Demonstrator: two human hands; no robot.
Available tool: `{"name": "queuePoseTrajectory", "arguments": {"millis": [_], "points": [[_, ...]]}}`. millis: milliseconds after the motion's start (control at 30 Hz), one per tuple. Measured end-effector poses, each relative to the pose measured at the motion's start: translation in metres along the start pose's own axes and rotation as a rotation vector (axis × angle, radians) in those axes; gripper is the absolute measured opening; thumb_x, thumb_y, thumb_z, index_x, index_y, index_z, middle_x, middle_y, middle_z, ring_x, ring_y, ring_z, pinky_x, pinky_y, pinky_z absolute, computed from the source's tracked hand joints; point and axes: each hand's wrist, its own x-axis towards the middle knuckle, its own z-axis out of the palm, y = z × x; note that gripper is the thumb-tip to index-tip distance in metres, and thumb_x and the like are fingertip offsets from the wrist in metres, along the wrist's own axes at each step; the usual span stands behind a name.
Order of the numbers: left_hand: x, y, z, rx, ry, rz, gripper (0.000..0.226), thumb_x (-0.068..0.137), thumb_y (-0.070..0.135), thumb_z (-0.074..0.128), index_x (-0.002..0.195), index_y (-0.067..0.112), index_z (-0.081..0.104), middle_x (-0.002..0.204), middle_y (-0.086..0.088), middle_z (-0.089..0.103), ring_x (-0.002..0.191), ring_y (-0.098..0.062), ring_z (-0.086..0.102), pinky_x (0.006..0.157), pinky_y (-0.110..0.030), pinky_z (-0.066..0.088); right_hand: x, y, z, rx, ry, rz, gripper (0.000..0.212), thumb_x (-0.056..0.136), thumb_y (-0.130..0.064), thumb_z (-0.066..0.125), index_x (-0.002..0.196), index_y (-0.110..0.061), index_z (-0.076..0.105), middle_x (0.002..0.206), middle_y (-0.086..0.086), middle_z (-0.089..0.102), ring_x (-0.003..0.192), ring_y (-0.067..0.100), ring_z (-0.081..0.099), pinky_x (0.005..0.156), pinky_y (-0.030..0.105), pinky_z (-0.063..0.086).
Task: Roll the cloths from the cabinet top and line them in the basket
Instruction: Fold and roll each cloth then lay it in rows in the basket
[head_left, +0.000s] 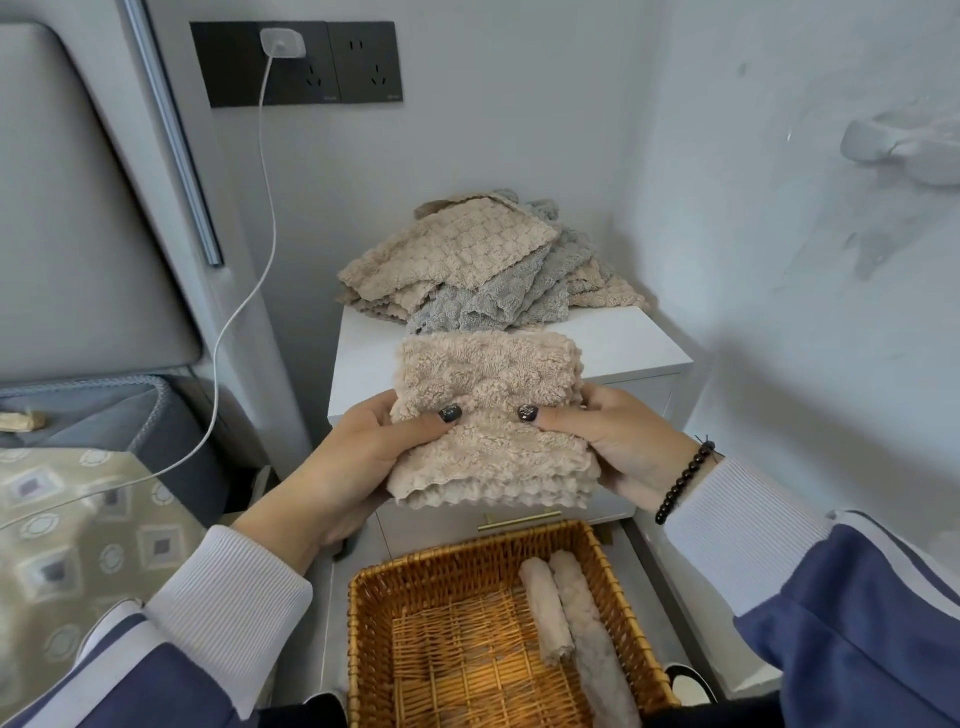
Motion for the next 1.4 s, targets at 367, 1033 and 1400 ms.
{"name": "queuePoseTrajectory", "arguments": {"millis": [367,1033,1400], "points": [[0.001,0.000,-0.005,-0.115,-0.115,-0.083,0.037,0.092,-0.001,0.046,0.122,0.016,0.059,0.114,-0.015,0.069,0.084,-0.027,0.071,0.055,-0.031,0.059,-0.001,-0.007,-0.021,0.201,-0.121,-0.083,0.039,0.068,0.006,0.056,0.104,-0.003,0.066,0.103,0.017,0.071,0.086,0.024,0.071,0.082,0.035,0.057],[0.013,-0.005,-0.011,-0.122,-0.216,-0.161,0.041,0.079,0.031,0.043,0.104,0.006,0.063,0.100,-0.018,0.068,0.080,-0.031,0.067,0.064,-0.039,0.059,-0.003,-0.001,-0.027,-0.297,-0.019,-0.111,0.026,0.068,-0.028,0.082,0.079,-0.009,0.068,0.088,0.013,0.065,0.081,0.026,0.059,0.072,0.037,0.049],[0.026,-0.042,-0.010,0.303,-0.093,-0.188,0.032,0.067,0.009,0.075,0.093,0.026,0.066,0.104,-0.008,0.062,0.081,-0.020,0.062,0.065,-0.031,0.055,0.005,0.026,-0.024,-0.671,0.004,-0.049,0.016,0.074,-0.027,0.080,0.081,-0.021,0.066,0.096,-0.002,0.068,0.067,0.009,0.057,0.069,0.033,0.053]]}}
